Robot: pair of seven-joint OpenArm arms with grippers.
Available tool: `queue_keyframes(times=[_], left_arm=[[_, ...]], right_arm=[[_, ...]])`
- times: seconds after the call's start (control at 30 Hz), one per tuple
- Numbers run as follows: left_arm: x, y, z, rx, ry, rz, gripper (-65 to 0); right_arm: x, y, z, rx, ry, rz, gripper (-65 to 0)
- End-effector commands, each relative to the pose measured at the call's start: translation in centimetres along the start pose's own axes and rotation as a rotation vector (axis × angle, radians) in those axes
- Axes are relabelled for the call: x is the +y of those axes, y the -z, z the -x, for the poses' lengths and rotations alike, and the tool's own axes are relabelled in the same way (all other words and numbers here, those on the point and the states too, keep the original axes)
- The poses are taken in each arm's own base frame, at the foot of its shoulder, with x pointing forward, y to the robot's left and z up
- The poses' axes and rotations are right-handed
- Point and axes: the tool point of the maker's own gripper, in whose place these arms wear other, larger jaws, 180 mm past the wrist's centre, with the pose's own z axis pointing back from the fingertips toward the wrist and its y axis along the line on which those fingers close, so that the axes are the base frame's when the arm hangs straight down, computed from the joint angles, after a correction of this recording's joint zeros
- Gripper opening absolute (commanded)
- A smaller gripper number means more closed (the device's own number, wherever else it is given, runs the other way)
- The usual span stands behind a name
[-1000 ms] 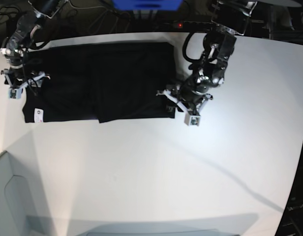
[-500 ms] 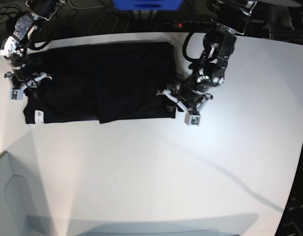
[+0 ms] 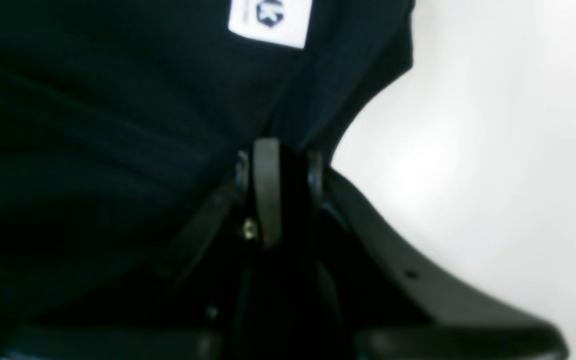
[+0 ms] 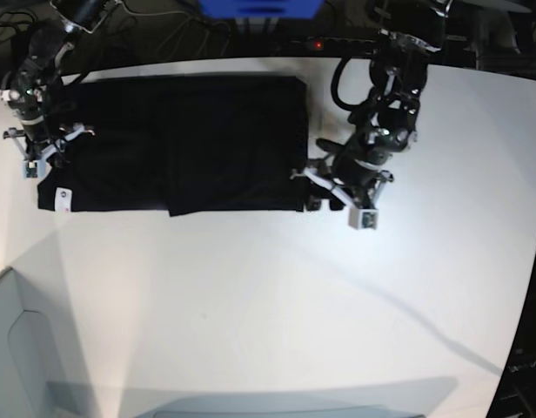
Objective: Fold the T-shirt properly
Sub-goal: 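Lift the strip end with the right gripper and fold it over the stack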
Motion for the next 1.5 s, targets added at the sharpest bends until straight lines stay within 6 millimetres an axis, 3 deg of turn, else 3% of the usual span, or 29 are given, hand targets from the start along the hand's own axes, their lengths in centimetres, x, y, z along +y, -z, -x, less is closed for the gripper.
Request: queue_keyframes(times=[0.0,0.2,0.37,0.5,0.7,0.87,1.0,1.2,1.47], left_arm=[[0.6,-0.6,-0.4,-0.022,-0.009,-0.011,-38.8],[3.7,0.7,3.4,0.081,-0.065,-0.089,-38.8],[3.2,2.0,5.3,0.136,-0.081,-0.082,-38.8],[2.2,2.5,6.0,0.159,-0.061,-0.061,-38.8],[2.6,2.5,6.1,0.165,-0.054,-0.07,-38.8],[2.6,2.5,6.1,0.164,-0.052,-0.07,-38.8],[2.6,2.6,5.6,0.156,-0.051,-0.07,-38.8],[2.4,2.5,5.4,0.151,-0.054,-0.065,-38.8],[3.0,0.4,3.0,0.079,-0.012,-0.068,-38.8]], right_arm=[[-0.3,-0.6,-2.7,-0.091,-0.014,0.012,-65.0],[1.2,-3.0,-7.0,-0.217,-0.048,0.038,-65.0],[5.4,-4.8,-9.9,-0.306,-0.108,-0.021,-65.0],[11.4,-6.7,-12.1,-0.39,-0.162,-0.144,-65.0],[20.3,-7.4,-10.2,-0.364,-0.213,-0.391,-65.0],[28.8,-10.7,-10.2,-0.443,-0.241,-0.646,-65.0],[33.5,-12.3,-10.4,-0.468,-0.276,-0.785,-65.0],[35.6,-9.9,-9.2,-0.41,-0.295,-0.84,-65.0],[35.4,-8.9,-7.9,-0.369,-0.326,-0.846,-65.0]])
